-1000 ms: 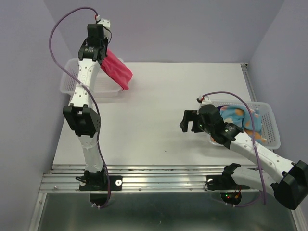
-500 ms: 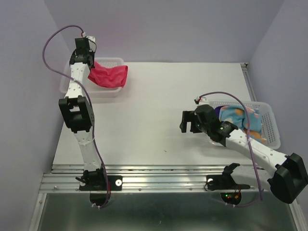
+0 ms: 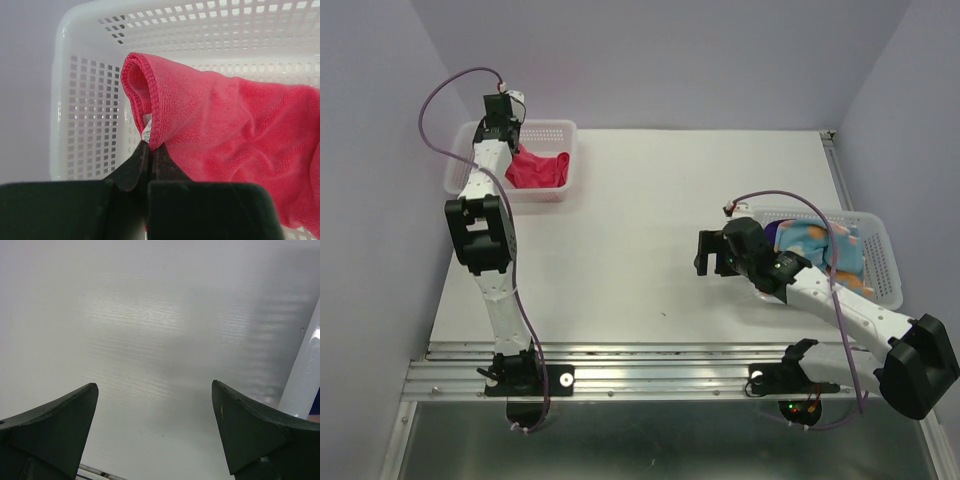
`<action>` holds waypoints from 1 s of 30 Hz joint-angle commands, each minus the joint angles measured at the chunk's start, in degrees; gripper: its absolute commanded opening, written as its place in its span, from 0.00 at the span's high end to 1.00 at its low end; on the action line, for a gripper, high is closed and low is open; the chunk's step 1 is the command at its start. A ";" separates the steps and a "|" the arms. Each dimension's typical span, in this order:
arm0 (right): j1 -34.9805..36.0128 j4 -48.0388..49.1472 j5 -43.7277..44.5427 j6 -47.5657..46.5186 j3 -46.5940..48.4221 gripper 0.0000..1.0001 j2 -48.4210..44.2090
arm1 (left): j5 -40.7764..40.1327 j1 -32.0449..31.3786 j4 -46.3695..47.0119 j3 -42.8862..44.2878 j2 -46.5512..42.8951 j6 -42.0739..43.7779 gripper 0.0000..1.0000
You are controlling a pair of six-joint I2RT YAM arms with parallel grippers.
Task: Fold and stack the towels
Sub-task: Neatly place the folded towel into the bin
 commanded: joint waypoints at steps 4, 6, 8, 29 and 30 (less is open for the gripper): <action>0.38 1.99 1.88 -0.35 3.03 0.00 0.53 | -4.20 1.53 4.70 0.39 -1.24 1.07 1.00; 0.38 1.99 1.88 -0.27 3.11 0.00 0.53 | -3.50 1.97 4.79 0.22 -1.33 0.98 1.00; 0.47 2.17 1.62 -0.27 3.02 0.00 0.44 | -3.59 2.15 4.79 0.48 -1.33 0.89 1.00; 0.38 0.68 2.93 0.43 3.38 0.00 -0.88 | -9.13 2.68 -5.84 13.30 -1.06 -3.14 0.01; 0.38 0.06 3.63 1.13 3.64 0.00 -1.14 | -8.51 2.59 -6.37 13.84 -2.81 -3.76 0.01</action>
